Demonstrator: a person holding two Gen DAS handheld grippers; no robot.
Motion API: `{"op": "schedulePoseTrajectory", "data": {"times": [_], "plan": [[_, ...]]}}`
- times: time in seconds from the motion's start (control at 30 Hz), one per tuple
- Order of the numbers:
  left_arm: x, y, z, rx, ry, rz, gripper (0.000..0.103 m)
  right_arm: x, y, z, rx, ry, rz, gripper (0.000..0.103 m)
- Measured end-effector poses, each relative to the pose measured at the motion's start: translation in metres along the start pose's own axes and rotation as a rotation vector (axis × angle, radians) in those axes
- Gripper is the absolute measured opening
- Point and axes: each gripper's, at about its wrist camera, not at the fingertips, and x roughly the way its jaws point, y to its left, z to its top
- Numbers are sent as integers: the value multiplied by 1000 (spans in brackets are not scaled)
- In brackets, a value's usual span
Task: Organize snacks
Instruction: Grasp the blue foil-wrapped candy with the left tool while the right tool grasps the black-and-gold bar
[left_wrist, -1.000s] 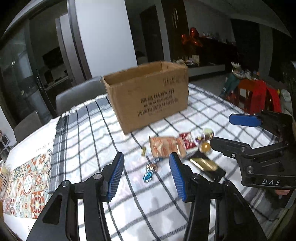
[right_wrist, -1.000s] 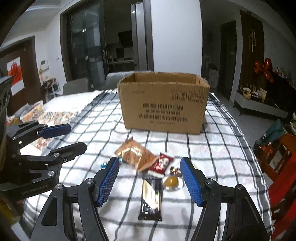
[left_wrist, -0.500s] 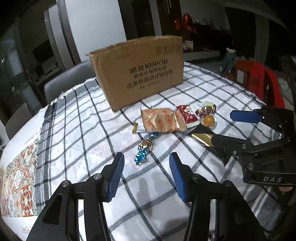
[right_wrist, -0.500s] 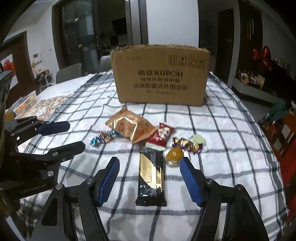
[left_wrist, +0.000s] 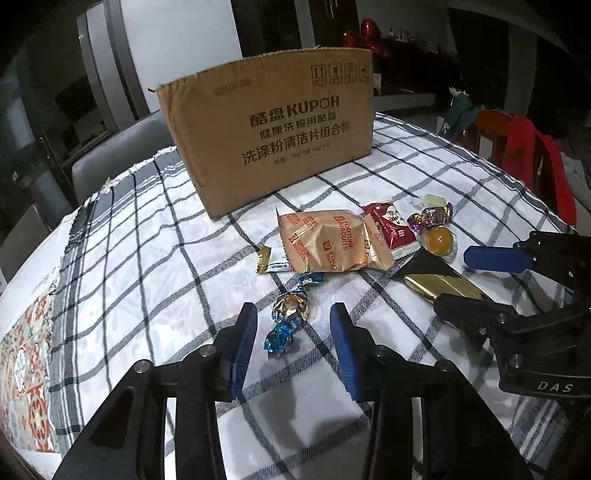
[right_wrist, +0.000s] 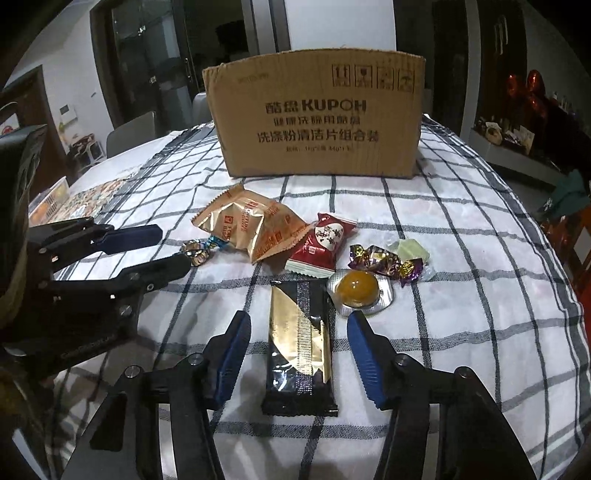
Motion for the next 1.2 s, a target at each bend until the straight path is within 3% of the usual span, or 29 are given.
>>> {"op": "schedulePoseTrajectory", "data": {"times": [0.3,0.6,0.67,1.2], "plan": [[17,7,3,-65,26,-12,35,6,0,0,-5,16,1,52],[26,11,4,-99,55,-26,26,10,0,0,-14,28,-3,41],[25,10,4,-96,54,-21,26,10,0,0,-17,27,1,34],[-14,-1,-4,-172,66,12,25,-9,3,0,-21,2,32,34]]}}
